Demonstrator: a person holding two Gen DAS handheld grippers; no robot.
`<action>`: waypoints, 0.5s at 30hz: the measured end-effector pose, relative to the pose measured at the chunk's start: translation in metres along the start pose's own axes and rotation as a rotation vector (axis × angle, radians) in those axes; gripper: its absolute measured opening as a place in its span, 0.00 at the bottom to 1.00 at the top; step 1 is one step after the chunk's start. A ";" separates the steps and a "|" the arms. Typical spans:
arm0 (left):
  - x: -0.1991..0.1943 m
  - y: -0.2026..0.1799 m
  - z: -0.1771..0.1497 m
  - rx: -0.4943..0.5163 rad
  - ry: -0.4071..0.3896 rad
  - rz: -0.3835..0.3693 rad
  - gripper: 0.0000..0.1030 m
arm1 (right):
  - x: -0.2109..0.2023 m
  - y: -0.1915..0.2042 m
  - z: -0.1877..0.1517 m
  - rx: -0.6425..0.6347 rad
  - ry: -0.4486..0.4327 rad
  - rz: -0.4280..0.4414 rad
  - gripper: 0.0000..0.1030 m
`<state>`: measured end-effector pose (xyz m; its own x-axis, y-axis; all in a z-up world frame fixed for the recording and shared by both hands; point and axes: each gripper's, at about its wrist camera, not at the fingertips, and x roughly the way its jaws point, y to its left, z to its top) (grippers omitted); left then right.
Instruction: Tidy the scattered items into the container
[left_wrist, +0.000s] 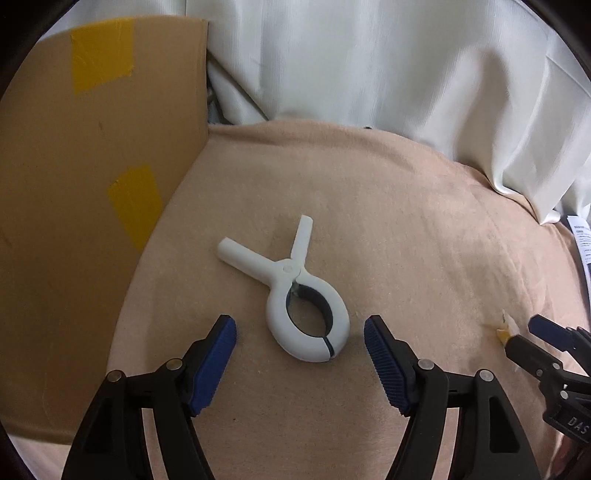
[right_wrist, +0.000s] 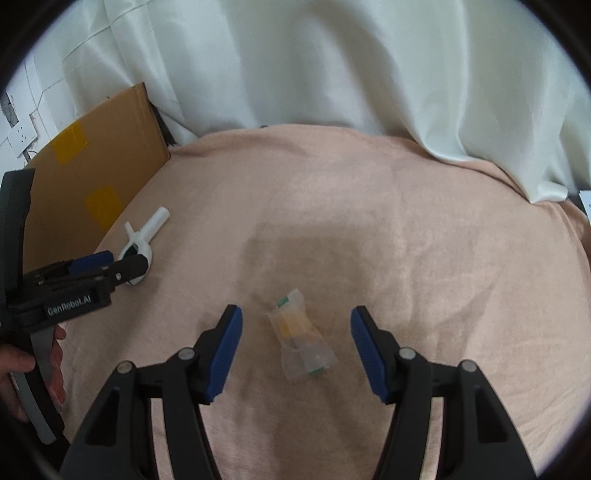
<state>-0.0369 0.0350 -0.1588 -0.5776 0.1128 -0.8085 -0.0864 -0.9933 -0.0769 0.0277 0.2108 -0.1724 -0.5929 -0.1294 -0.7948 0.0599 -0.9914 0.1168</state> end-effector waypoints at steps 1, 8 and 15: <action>0.000 0.000 -0.002 0.005 -0.017 -0.008 0.71 | 0.001 -0.002 -0.002 0.004 0.004 -0.001 0.64; 0.002 -0.003 -0.004 0.109 -0.051 -0.036 0.44 | 0.002 -0.002 -0.006 -0.006 0.012 0.019 0.64; 0.004 0.002 0.000 0.124 -0.036 -0.063 0.44 | 0.008 0.008 -0.008 -0.069 0.000 0.003 0.31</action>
<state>-0.0396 0.0334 -0.1618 -0.5966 0.1782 -0.7825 -0.2216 -0.9737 -0.0528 0.0304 0.2016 -0.1824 -0.5927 -0.1322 -0.7945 0.1168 -0.9901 0.0776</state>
